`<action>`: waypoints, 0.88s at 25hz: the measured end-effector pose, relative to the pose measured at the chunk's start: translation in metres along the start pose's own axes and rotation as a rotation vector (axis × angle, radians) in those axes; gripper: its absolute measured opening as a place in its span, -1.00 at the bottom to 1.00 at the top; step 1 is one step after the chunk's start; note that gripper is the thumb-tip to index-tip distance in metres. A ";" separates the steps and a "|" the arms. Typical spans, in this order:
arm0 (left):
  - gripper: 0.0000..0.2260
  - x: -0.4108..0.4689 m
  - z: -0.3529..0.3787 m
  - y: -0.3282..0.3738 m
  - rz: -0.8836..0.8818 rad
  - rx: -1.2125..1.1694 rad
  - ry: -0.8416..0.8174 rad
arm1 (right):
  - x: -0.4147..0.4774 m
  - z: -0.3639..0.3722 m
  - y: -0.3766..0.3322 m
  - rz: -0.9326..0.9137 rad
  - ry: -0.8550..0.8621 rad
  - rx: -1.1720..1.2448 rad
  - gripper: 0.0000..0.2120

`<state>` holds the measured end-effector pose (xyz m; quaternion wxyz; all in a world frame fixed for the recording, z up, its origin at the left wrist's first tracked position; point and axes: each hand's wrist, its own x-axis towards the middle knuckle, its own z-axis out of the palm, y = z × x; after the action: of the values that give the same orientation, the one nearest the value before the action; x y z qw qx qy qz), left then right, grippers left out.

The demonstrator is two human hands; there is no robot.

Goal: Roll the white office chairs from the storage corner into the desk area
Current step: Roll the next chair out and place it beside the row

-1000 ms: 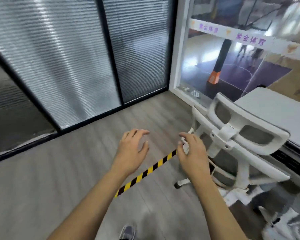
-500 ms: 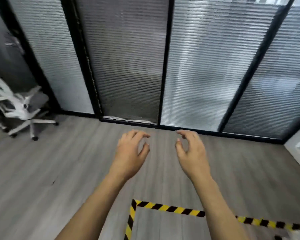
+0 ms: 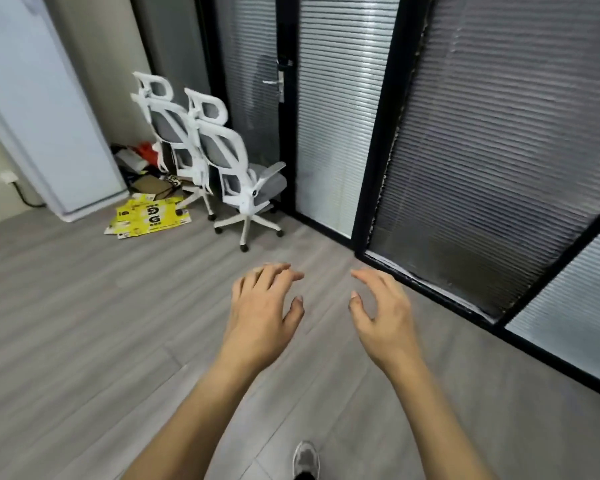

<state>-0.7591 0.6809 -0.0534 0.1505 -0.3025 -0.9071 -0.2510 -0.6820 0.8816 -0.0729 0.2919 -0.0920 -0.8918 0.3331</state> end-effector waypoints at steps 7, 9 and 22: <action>-0.66 0.171 0.004 -0.160 -0.160 0.142 0.006 | 0.221 0.174 -0.001 -0.106 -0.157 0.135 -0.63; -0.65 0.214 0.002 -0.208 -0.222 0.150 0.036 | 0.287 0.225 -0.012 -0.132 -0.188 0.173 -0.64; -0.64 0.533 0.051 -0.566 -0.319 0.093 0.061 | 0.659 0.539 -0.035 -0.133 -0.244 0.225 -0.68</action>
<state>-1.5295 0.5701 -0.0756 0.1501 -0.1397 -0.9492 -0.2388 -1.5302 0.8000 -0.0743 0.2112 0.0414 -0.8818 0.4196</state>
